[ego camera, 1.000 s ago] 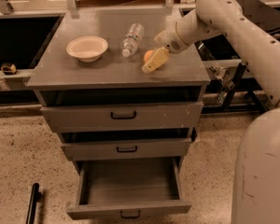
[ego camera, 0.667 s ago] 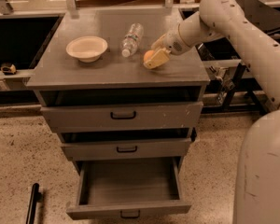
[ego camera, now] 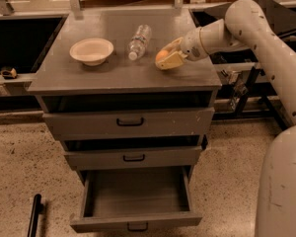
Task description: Place orange into bottom drawer
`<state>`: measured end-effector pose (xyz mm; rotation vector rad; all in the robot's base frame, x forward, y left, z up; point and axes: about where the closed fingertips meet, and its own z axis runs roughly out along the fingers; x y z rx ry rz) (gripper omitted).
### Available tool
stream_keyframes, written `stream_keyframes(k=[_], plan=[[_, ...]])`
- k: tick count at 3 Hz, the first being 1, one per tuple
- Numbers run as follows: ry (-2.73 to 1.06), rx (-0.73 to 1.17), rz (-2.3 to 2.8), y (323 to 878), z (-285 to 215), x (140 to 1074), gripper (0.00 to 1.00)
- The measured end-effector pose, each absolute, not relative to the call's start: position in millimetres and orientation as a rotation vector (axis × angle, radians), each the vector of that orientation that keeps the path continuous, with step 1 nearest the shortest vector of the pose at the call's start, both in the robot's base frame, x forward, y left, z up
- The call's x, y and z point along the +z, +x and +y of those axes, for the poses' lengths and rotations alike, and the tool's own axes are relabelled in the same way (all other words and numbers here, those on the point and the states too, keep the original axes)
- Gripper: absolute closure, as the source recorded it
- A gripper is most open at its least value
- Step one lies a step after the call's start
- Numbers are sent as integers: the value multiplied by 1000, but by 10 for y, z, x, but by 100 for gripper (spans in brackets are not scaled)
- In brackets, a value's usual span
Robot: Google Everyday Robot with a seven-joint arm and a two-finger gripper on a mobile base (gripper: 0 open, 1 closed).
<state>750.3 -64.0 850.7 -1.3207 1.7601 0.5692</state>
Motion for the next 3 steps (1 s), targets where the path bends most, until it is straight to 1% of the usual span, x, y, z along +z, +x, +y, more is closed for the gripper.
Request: stream_keyframes(k=[1, 2, 3], plan=[[-1314, 675, 1581, 7176, -516, 8891, 100], [-1294, 665, 1469, 6697, -471, 9260, 100], [-1226, 641, 1508, 6269, -567, 9230, 100]])
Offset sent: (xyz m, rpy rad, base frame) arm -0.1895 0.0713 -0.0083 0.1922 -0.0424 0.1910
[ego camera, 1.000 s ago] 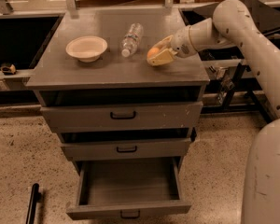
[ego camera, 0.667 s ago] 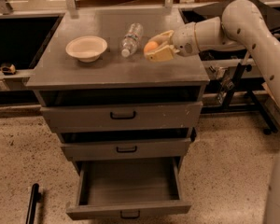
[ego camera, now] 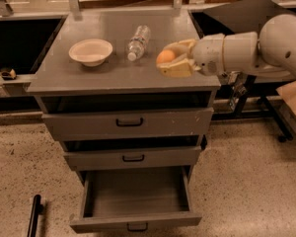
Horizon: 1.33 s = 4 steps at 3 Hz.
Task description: Place orange into bottom drawer
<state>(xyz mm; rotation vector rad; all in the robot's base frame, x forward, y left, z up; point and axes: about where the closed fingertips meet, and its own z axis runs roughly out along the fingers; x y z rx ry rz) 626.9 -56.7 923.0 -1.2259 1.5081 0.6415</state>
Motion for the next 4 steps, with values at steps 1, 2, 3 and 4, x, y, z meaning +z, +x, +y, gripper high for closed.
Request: stream_keyframes(k=[1, 2, 3, 4], plan=[[-1310, 724, 1648, 5754, -315, 8631, 100], [-1356, 785, 1697, 5518, -171, 8253, 100], [-1333, 782, 1625, 5582, -55, 7994, 100], [-1293, 789, 1552, 5695, 128, 7240, 100]])
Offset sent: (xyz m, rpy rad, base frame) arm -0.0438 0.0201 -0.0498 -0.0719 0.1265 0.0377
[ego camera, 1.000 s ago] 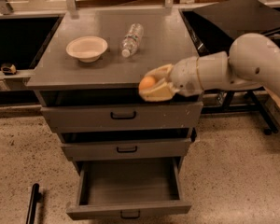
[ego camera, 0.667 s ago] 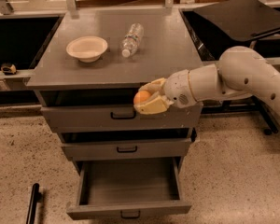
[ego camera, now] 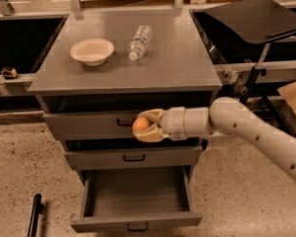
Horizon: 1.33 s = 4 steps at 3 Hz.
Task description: Place orange into bottom drawer
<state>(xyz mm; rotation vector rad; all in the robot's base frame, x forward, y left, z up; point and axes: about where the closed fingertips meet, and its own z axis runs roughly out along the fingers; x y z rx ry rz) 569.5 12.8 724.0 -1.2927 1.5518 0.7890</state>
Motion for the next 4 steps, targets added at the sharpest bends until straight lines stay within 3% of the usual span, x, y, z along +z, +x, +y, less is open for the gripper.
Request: stream_keyframes(k=[1, 2, 4], plan=[[-1303, 822, 1563, 5750, 133, 6501, 100], [-1274, 748, 1621, 5799, -256, 6162, 100], [-1249, 746, 1627, 5863, -321, 6005, 100]])
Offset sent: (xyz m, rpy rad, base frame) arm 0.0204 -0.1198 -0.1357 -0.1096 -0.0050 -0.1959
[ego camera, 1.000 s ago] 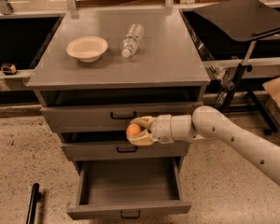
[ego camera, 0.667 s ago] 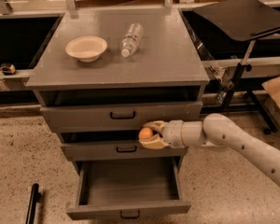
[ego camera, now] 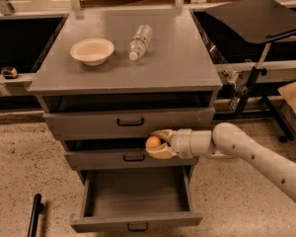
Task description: Place orange into bottom drawer
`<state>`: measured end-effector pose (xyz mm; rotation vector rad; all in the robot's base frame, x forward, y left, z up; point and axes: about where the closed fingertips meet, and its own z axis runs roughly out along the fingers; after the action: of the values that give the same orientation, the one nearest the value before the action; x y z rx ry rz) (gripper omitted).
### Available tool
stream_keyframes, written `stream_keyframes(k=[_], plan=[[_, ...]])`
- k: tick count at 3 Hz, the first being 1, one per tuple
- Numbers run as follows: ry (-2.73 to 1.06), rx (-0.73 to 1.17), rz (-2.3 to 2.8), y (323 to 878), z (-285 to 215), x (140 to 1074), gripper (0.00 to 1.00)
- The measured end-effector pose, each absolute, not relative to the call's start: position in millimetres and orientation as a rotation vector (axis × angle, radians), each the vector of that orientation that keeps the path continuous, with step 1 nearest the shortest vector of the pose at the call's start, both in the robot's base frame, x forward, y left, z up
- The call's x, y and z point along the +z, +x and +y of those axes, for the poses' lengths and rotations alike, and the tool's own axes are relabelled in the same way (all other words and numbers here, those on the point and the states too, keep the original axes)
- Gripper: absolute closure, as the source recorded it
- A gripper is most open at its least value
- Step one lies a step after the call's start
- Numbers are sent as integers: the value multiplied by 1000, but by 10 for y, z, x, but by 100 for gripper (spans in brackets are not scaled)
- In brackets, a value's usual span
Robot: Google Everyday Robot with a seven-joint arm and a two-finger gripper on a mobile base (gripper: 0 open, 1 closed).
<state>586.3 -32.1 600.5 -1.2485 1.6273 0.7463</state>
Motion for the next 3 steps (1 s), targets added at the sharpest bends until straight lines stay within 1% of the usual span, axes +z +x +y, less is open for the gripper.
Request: stream_keyframes(k=[2, 3], plan=[[-1378, 667, 1610, 5742, -98, 4262, 100], [-1384, 677, 1575, 5700, -189, 3789, 100]])
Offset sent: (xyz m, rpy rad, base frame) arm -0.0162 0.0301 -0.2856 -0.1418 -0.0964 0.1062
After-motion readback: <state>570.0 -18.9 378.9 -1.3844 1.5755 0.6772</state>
